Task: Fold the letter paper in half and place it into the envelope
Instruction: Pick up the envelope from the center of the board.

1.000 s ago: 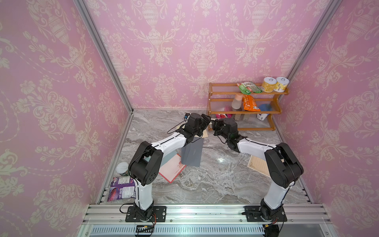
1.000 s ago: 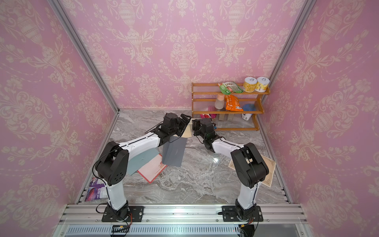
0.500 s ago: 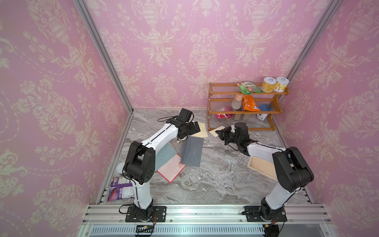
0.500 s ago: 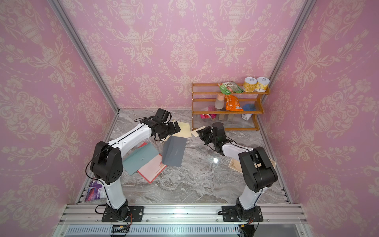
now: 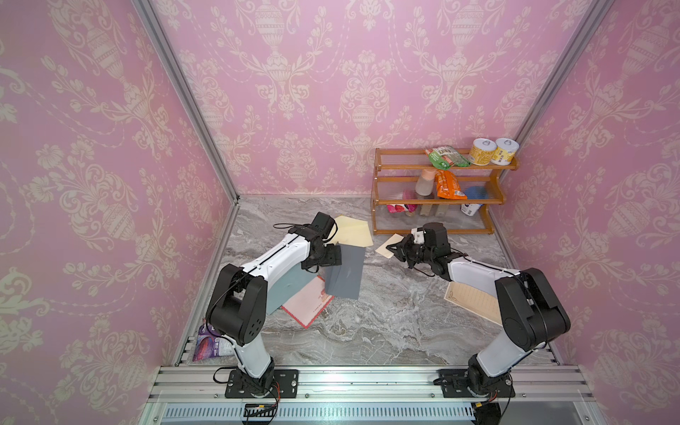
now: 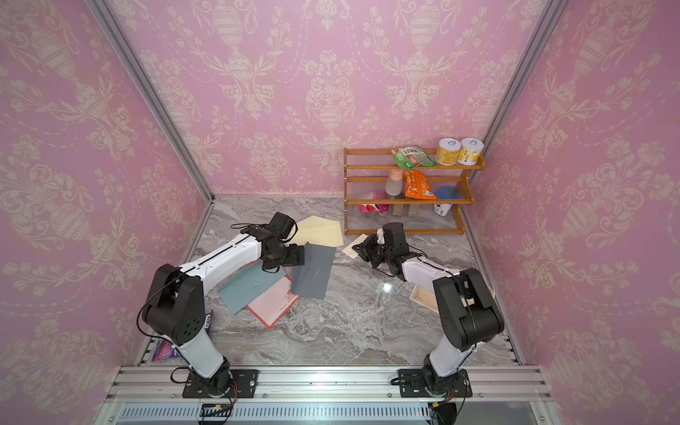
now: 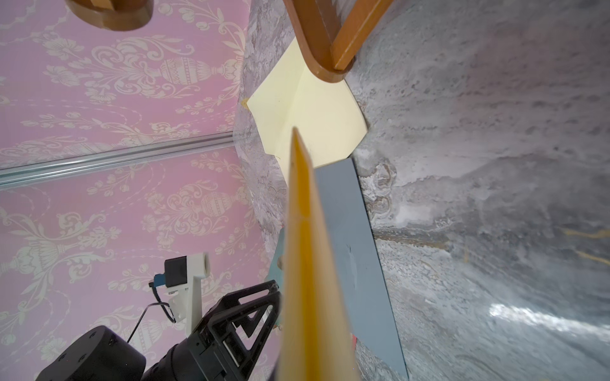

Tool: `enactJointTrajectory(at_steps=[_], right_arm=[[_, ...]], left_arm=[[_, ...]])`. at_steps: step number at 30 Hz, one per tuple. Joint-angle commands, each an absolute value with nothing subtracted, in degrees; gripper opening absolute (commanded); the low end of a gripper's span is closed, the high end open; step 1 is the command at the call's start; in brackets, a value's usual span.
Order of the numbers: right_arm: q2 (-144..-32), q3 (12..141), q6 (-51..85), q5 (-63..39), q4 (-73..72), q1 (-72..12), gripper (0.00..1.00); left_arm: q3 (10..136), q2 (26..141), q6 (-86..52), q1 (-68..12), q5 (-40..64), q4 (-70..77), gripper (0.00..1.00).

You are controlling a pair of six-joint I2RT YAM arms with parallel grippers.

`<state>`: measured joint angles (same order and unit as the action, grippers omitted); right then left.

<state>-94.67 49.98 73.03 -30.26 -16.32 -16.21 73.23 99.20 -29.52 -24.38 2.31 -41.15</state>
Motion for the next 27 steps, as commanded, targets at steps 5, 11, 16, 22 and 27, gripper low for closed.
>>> enactJointTrajectory(at_steps=[5,11,16,22,27], right_arm=[[-93.9,49.7,70.7,-31.3,-14.9,-16.4,0.0],[-94.0,49.4,70.8,-30.8,-15.2,-16.5,0.0],[-94.0,49.3,71.1,-30.6,-15.5,-16.5,0.0],[-94.2,50.4,69.3,-31.0,-13.5,-16.5,0.0],[-93.7,52.0,65.4,-31.6,-8.4,-16.8,0.0]], left_arm=[[70.5,100.2,-29.5,-24.0,1.6,-35.8,0.75],[71.0,103.3,-29.5,-23.9,1.6,-33.4,0.57],[72.2,106.1,-29.2,-23.7,2.5,-32.8,0.47],[73.0,107.7,-29.3,-23.5,3.0,-32.0,0.23],[73.2,107.8,-29.1,-23.3,3.9,-32.0,0.0]])
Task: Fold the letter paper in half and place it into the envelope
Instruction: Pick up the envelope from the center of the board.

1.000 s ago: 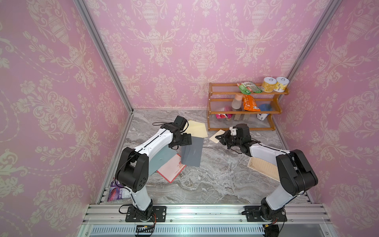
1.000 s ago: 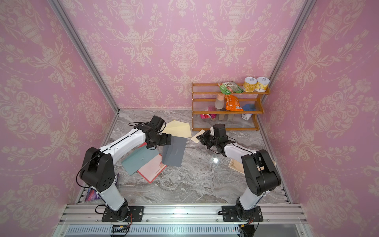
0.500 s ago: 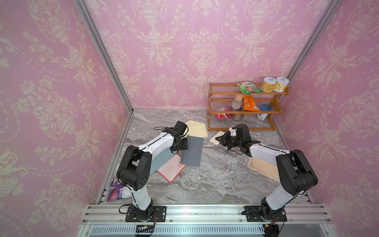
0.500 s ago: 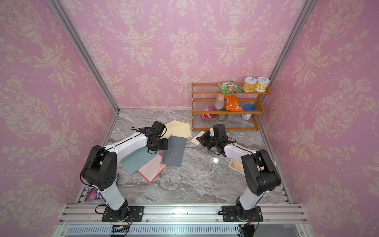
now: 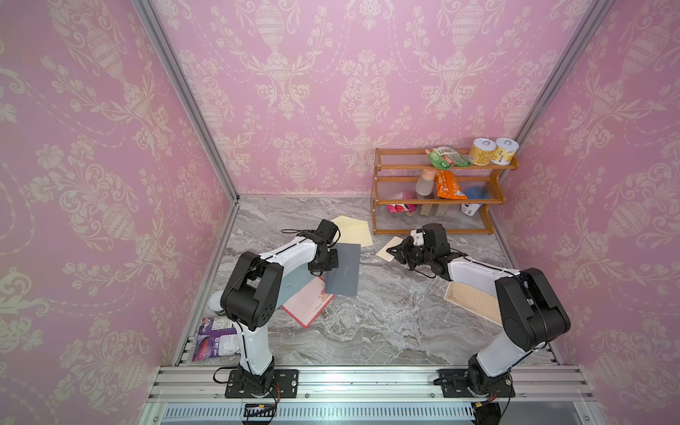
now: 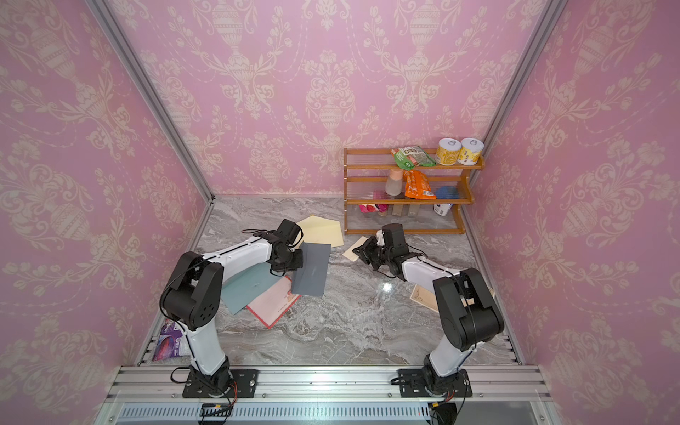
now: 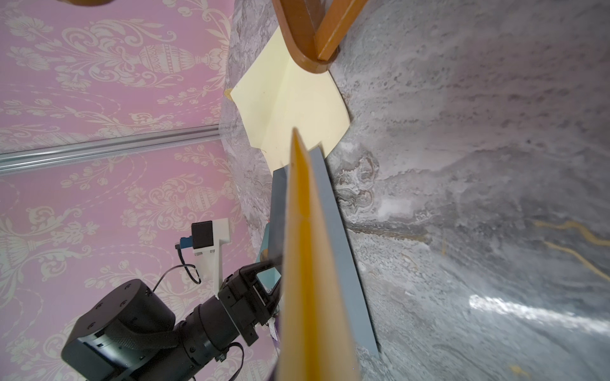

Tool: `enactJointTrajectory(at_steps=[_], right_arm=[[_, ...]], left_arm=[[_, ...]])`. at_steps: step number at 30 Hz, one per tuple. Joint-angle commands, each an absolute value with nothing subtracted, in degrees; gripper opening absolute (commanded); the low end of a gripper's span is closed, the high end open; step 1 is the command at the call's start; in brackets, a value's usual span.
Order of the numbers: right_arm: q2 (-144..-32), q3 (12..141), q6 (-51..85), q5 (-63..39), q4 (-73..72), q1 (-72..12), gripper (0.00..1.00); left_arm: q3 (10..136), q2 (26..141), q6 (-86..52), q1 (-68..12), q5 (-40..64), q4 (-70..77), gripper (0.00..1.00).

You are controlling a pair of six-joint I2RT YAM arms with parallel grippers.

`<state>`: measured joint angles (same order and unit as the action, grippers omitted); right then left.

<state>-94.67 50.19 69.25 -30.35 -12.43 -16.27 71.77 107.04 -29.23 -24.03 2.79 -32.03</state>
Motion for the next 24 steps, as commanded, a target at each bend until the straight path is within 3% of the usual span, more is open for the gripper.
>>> enactJointTrajectory(at_steps=[1,9,17,24], right_arm=[[-93.7,52.7,64.3,-31.7,-7.1,-16.9,0.0],[-93.8,60.9,53.3,-31.1,7.2,-19.8,0.0],[-96.0,73.7,43.5,-23.6,27.0,-25.5,0.0],[-99.0,79.4,42.1,-17.1,34.6,-28.7,0.0]], left_arm=[[73.2,107.7,-29.0,-23.3,4.1,-32.1,0.0],[75.8,105.5,-28.0,-23.3,7.2,-33.9,0.0],[80.5,103.3,-28.2,-23.8,10.2,-36.4,0.0],[84.3,102.8,-29.1,-26.0,10.8,-38.0,0.0]])
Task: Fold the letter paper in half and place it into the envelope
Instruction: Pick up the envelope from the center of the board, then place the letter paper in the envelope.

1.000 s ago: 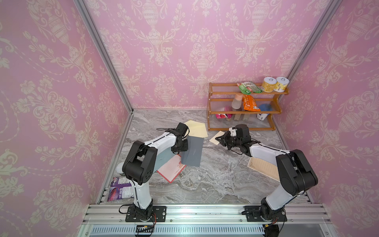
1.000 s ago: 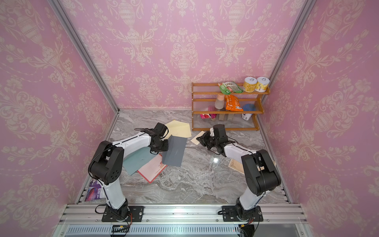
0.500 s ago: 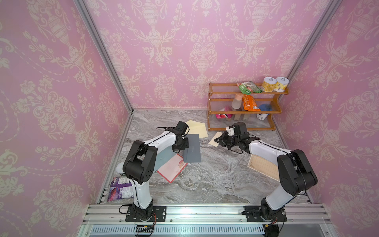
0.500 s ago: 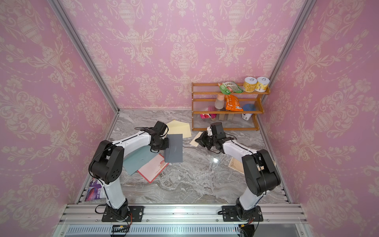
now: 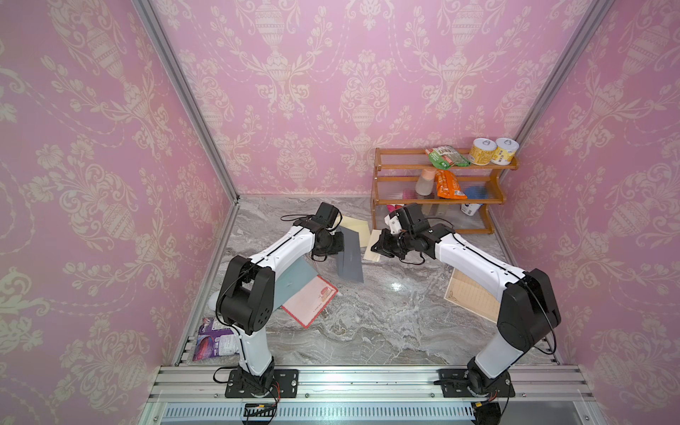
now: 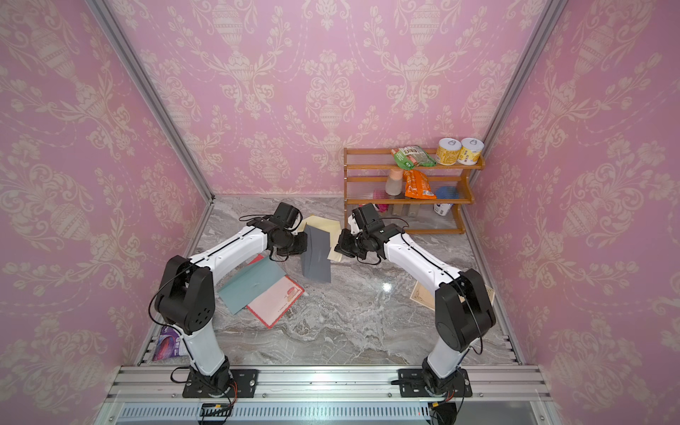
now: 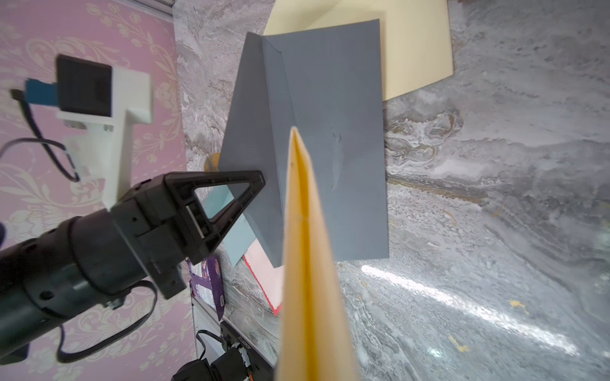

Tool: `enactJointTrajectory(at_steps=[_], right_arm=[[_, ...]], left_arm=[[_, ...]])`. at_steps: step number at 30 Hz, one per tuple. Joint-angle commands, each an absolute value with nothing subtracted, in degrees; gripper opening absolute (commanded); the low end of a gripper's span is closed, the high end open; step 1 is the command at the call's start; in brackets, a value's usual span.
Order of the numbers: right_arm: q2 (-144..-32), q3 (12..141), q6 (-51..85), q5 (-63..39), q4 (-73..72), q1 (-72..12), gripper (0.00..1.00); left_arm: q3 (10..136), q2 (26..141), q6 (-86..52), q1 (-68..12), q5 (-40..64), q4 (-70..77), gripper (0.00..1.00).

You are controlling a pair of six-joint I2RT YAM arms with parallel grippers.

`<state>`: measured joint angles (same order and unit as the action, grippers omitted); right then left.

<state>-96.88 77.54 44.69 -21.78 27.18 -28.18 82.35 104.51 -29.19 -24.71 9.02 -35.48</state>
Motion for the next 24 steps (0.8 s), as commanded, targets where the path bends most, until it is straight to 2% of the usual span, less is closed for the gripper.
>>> enactJointTrajectory(at_steps=[1,24], right_arm=[[-99.3,79.7,42.4,-16.6,34.8,-29.0,0.0],[-107.7,89.0,45.8,-19.2,30.9,-32.6,0.0]], left_arm=[[84.5,102.7,-29.4,-26.3,10.9,-38.1,0.0],[82.0,100.2,-34.5,-29.7,14.9,-34.4,0.0]])
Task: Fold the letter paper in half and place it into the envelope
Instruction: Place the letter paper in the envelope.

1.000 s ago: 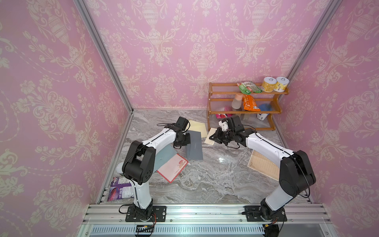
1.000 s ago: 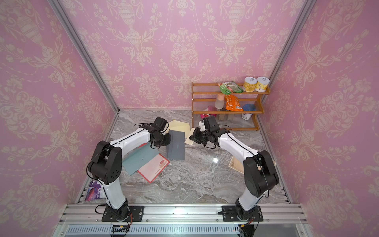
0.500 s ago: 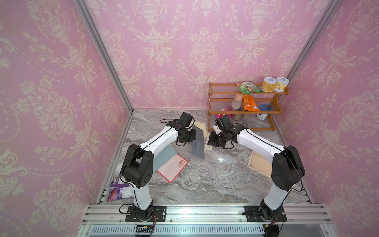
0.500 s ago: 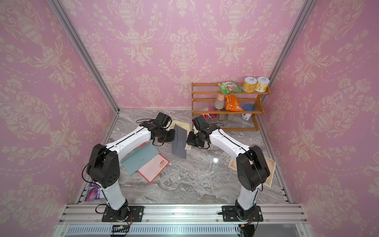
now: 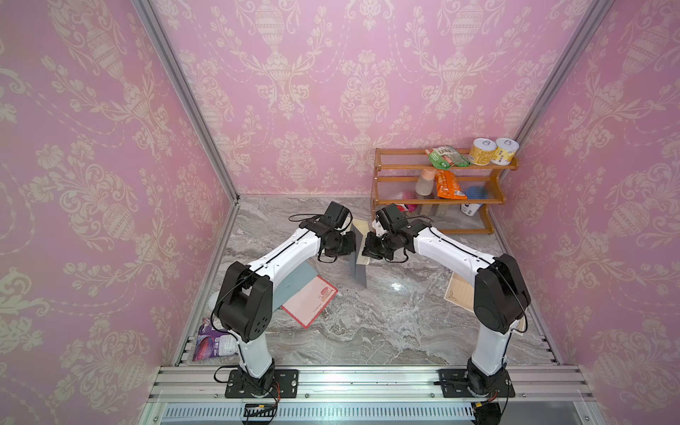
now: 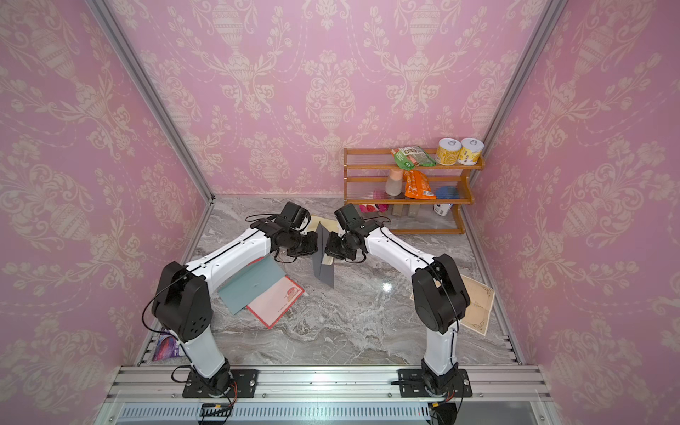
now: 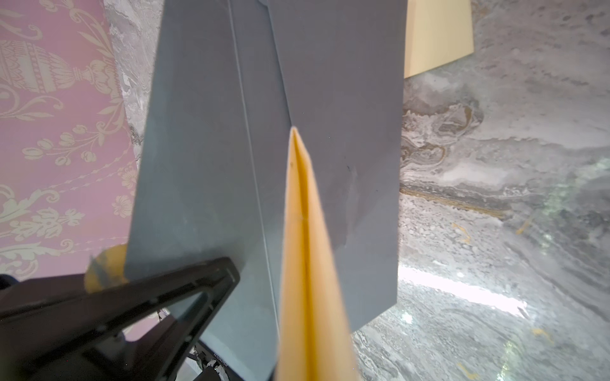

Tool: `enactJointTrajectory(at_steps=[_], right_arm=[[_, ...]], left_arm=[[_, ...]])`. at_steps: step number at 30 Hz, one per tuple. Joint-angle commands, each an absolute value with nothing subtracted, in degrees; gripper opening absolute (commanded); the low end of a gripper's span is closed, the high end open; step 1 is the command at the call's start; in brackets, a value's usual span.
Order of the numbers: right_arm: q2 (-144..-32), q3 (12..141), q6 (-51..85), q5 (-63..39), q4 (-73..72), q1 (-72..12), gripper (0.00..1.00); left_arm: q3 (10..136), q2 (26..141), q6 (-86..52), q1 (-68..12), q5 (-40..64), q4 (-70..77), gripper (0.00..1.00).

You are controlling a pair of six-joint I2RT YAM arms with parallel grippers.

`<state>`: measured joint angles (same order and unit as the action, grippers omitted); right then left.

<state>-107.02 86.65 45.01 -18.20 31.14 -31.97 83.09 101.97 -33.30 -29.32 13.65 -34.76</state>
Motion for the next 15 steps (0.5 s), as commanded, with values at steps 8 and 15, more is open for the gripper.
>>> enactJointTrajectory(at_steps=[8,15], right_arm=[[-108.4,91.2,46.4,-17.8,33.2,-32.9,0.0],[-111.7,93.4,46.9,-18.4,33.8,-33.0,0.0]], left_arm=[[81.9,100.5,-35.0,-29.8,15.7,-33.6,0.0],[81.9,100.9,-35.7,-29.8,17.0,-32.6,0.0]])
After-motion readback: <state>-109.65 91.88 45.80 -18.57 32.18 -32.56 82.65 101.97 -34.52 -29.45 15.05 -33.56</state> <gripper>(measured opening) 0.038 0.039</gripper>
